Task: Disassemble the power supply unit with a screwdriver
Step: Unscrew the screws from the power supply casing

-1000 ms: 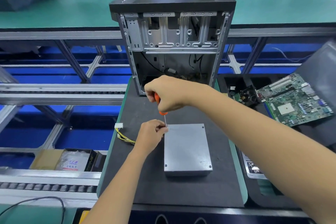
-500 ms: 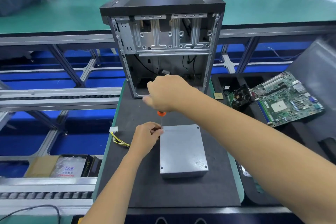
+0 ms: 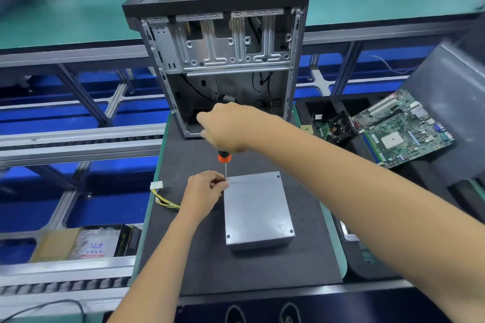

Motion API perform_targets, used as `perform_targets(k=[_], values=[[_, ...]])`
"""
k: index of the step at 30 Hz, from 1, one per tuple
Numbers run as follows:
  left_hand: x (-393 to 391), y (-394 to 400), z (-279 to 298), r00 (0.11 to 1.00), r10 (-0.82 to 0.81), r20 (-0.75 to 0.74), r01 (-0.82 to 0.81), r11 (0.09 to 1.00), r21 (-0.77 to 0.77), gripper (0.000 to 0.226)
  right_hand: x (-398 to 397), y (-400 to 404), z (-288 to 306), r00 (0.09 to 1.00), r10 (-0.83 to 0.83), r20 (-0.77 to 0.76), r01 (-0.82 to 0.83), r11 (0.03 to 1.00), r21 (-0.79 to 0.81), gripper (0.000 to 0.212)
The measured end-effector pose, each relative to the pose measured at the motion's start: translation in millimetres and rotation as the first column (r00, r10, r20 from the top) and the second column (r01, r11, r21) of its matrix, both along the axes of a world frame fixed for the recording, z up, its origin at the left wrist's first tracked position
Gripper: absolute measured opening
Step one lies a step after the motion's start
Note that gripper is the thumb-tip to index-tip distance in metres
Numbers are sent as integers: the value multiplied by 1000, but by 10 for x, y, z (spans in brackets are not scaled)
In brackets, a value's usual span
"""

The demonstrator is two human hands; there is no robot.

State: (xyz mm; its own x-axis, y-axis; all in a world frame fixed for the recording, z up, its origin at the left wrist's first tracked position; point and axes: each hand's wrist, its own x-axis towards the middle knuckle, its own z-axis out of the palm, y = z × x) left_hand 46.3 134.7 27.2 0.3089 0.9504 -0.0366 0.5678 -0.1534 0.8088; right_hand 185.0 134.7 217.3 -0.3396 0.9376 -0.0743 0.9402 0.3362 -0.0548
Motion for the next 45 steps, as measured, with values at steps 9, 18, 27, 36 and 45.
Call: perform_targets(k=[9,18,27,36,45], values=[[6,10,14,998,-31,-51,32,999,33,26,-10,7,-16,998,-35,-45,35,999,-1,35],[12,-12,41,997,-32,-70,33,999,14,16,-9,-13,30,993,54,-108,-62,996,-70,20],[20,-22,48,996,-34,-85,35,999,7,9,21,6,35,978,136,-161,-159,977,-144,25],[9,-34,24,995,-53,-83,57,997,50,5,18,29,-4,989,88,-115,-96,994,-61,10],[11,-2,14,994,-52,-93,56,998,39,3,16,-1,-4,987,29,156,-48,992,119,16]])
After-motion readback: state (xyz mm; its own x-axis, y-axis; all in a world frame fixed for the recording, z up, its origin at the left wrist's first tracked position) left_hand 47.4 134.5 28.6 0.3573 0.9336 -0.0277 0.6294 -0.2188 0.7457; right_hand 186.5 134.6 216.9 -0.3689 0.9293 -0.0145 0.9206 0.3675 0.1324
